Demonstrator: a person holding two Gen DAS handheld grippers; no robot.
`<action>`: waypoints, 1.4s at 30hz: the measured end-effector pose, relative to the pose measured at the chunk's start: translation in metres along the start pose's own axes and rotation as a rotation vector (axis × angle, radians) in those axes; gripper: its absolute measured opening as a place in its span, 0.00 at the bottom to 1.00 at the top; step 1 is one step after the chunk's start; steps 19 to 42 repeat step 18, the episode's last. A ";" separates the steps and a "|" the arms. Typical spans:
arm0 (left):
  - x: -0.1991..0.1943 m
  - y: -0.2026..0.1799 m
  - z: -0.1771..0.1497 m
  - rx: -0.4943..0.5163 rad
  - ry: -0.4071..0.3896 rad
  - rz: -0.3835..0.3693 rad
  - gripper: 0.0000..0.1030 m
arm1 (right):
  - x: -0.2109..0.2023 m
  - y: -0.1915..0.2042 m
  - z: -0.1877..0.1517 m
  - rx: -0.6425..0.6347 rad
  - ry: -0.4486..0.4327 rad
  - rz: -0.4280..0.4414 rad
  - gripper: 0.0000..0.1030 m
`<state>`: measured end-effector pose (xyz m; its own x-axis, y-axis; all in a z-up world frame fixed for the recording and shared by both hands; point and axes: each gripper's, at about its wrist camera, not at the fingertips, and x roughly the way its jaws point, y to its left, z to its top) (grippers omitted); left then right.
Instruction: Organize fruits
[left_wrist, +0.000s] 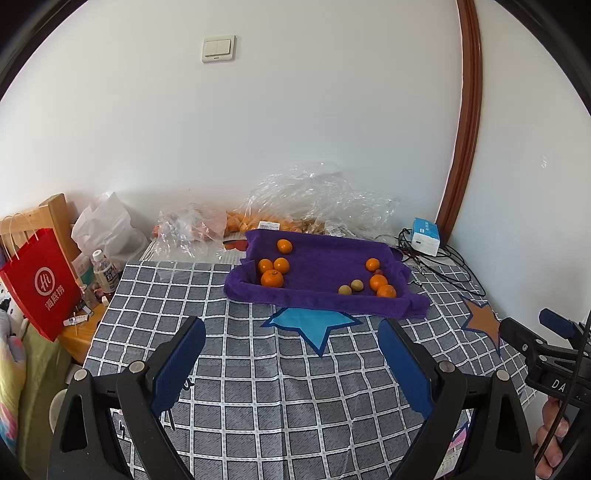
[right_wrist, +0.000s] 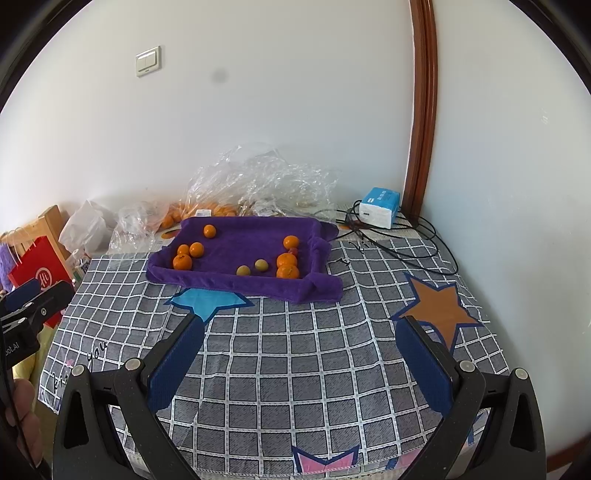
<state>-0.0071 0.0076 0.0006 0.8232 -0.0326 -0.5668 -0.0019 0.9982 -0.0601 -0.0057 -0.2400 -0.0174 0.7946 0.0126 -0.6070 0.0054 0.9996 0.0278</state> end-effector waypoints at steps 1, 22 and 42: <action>0.000 0.000 0.000 0.000 0.000 0.000 0.92 | 0.000 0.000 0.000 -0.001 0.000 0.000 0.99; -0.001 0.000 -0.001 0.012 -0.004 -0.004 0.92 | 0.002 0.000 0.000 0.006 0.004 -0.002 0.99; -0.001 0.000 -0.001 0.012 -0.004 -0.004 0.92 | 0.002 0.000 0.000 0.006 0.004 -0.002 0.99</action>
